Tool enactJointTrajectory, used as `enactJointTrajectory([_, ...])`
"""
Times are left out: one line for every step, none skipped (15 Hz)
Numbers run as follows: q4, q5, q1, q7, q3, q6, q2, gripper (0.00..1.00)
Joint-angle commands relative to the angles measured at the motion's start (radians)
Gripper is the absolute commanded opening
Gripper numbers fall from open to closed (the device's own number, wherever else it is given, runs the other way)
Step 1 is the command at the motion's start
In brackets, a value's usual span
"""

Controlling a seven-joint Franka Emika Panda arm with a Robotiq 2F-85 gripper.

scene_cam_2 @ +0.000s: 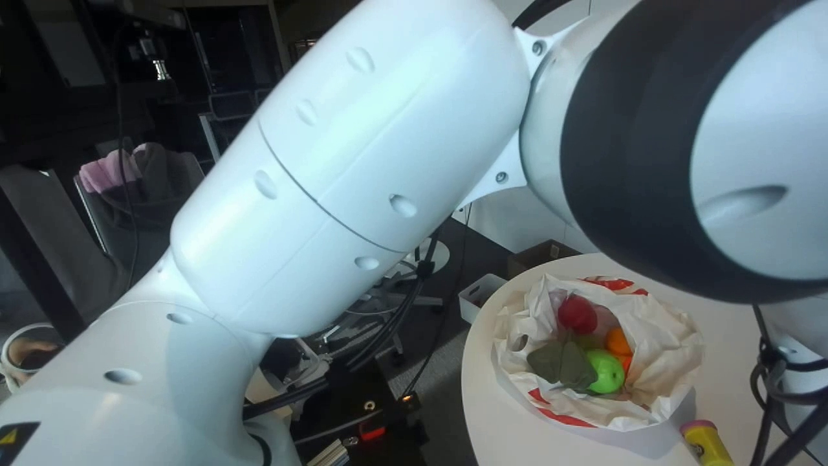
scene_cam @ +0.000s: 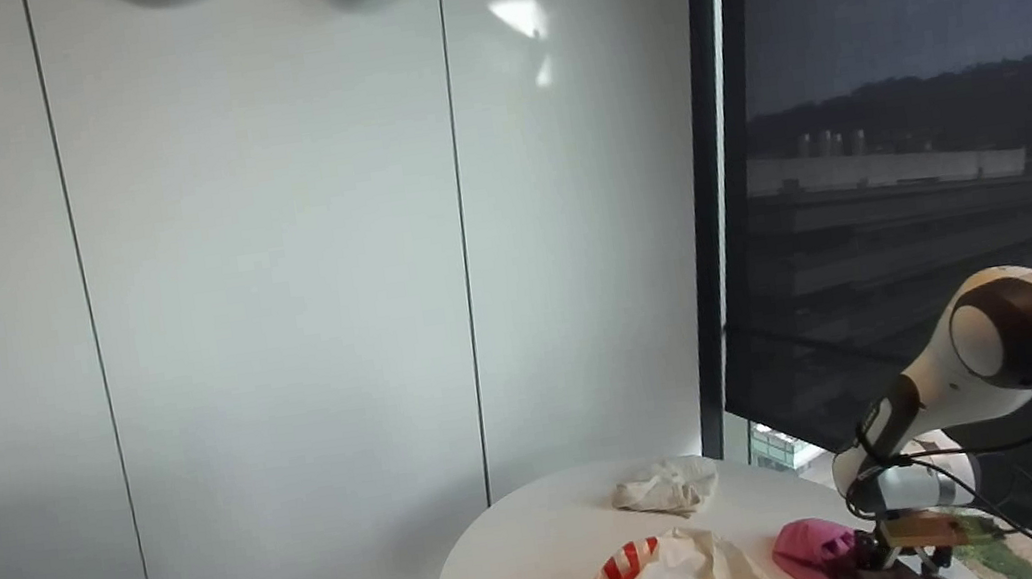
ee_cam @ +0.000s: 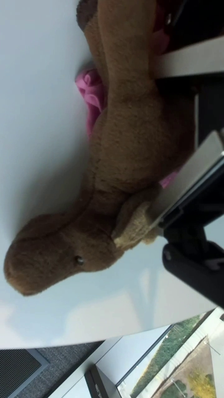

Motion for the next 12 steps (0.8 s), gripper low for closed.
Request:
enactJointTrajectory([0.049,0.021,-0.008,-0.031,0.007,-0.058,0.013,0.44])
enactJointTrajectory([0.045,0.021,-0.009,-0.036,0.01,-0.067,0.004,0.37])
enactJointTrajectory([0.041,0.014,-0.006,-0.045,0.007,-0.085,-0.008,0.3])
enactJointTrajectory([0.034,0.007,-0.001,-0.05,0.001,-0.105,-0.022,0.22])
enactJointTrajectory([0.026,0.005,-0.001,-0.062,0.001,-0.121,-0.037,0.16])
enactJointTrajectory([0.004,0.002,-0.001,-0.079,0.002,-0.131,-0.066,0.09])
enactJointTrajectory([-0.019,-0.004,0.007,-0.083,-0.006,-0.123,-0.092,0.09])
enactJointTrajectory([-0.045,-0.005,0.009,-0.095,-0.006,-0.114,-0.123,0.08])
enactJointTrajectory([-0.084,-0.01,0.015,-0.105,-0.008,-0.081,-0.163,0.11])
enactJointTrajectory([-0.125,-0.012,0.019,-0.12,-0.005,-0.047,-0.205,0.09])
enactJointTrajectory([-0.158,-0.012,0.019,-0.138,0.002,-0.021,-0.241,0.09])
enactJointTrajectory([-0.199,-0.01,0.018,-0.164,0.014,0.005,-0.284,0.1])
